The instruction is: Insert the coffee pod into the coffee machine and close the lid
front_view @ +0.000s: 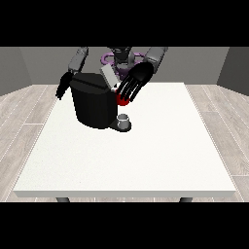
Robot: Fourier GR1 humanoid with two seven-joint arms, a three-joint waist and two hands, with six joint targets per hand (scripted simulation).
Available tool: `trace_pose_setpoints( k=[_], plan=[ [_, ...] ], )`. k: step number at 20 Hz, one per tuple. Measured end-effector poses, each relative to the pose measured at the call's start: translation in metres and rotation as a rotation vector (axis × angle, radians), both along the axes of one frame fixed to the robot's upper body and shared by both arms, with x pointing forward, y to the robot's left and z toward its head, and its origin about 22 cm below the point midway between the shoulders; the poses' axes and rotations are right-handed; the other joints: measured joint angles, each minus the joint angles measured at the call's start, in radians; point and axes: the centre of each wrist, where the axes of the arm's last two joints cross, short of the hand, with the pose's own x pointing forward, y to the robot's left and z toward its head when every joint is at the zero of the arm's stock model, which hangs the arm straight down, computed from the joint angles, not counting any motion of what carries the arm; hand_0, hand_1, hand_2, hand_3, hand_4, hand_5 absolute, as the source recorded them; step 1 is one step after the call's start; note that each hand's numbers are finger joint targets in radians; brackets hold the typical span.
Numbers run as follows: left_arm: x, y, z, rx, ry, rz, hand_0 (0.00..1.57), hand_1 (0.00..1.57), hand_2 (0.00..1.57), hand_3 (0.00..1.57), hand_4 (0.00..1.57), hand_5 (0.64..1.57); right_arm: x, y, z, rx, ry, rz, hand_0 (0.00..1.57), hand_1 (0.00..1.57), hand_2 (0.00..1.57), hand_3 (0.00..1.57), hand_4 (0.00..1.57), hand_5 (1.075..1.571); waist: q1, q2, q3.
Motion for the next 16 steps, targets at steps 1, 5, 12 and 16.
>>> trace_pose_setpoints(
  k=[1,5,12,16],
  plan=[
    [0.001,0.001,-0.011,-0.008,0.021,0.002,0.00,0.00,0.00,0.00,0.00,1.571,-0.002,-0.004,-0.003,0.002,0.017,-0.007,0.00,0.00,0.00,0.00,0.00,1.571,0.011,-0.020,-0.0002],
    [0.002,-0.009,-0.059,-0.040,0.135,-0.008,0.00,0.00,0.08,0.00,0.00,1.571,-0.017,-0.014,-0.036,0.016,0.107,-0.030,0.00,0.00,0.00,0.00,0.00,1.571,0.058,-0.126,-0.0012],
    [-0.006,-0.029,-0.141,-0.369,0.303,-0.097,0.00,0.00,0.00,0.00,0.42,1.571,-0.050,-0.030,-0.083,0.033,0.239,-0.087,0.00,0.00,0.00,0.00,0.00,1.571,0.155,-0.304,-0.0030],
    [-0.025,-0.028,-0.211,-0.713,0.418,-0.103,0.00,0.00,0.00,0.00,0.07,1.571,-0.069,-0.044,-0.100,0.050,0.287,-0.125,0.00,0.00,0.00,0.00,0.00,1.571,0.223,-0.406,-0.0043]
  ],
)
